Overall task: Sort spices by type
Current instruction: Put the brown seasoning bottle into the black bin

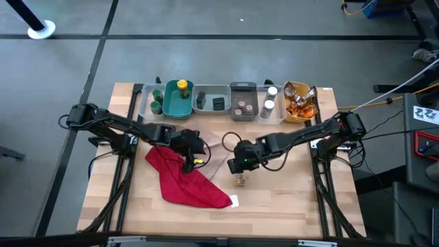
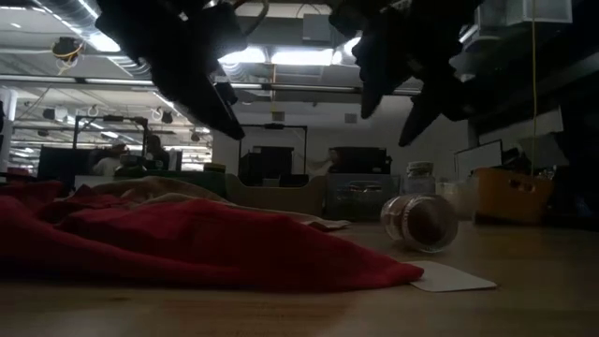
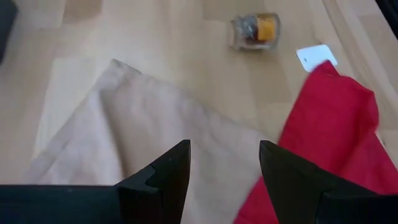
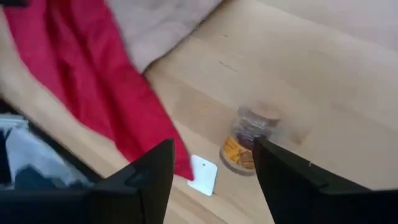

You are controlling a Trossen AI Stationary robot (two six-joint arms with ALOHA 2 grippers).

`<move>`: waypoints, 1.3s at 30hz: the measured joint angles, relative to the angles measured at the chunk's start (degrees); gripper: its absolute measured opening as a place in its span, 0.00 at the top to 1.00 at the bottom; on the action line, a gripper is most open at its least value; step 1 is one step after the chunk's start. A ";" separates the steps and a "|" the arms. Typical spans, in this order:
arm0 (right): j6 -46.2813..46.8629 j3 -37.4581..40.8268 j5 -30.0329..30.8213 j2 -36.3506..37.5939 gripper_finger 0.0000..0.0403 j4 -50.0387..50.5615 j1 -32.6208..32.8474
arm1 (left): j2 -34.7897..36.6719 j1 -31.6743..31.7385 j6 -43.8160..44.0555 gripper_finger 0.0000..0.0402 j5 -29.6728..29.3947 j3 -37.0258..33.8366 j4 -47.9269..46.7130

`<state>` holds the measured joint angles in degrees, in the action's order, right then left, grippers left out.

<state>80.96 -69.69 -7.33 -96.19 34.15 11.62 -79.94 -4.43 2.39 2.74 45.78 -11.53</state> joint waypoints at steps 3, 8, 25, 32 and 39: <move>4.93 0.05 2.52 -0.62 0.46 0.22 2.17 | 0.00 -1.19 -1.13 0.55 0.00 0.02 0.06; 11.61 0.02 6.84 -2.17 0.46 -1.04 5.46 | -0.02 -2.81 -1.31 0.55 0.00 0.02 0.00; 17.67 0.02 11.28 -10.23 0.46 -1.48 7.53 | -0.04 -4.13 -3.66 0.55 -0.02 -0.20 -1.42; 17.60 -0.04 11.21 -13.09 0.46 -2.30 7.51 | -0.04 -4.13 -4.11 0.55 -0.02 -0.20 -1.36; 13.07 -0.02 12.47 -13.69 0.49 -4.25 7.49 | -0.04 -4.11 -4.28 0.55 -0.02 -0.21 -1.35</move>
<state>94.02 -69.71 5.14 -109.89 29.89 19.11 -79.99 -8.54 -1.89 2.72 45.57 -12.88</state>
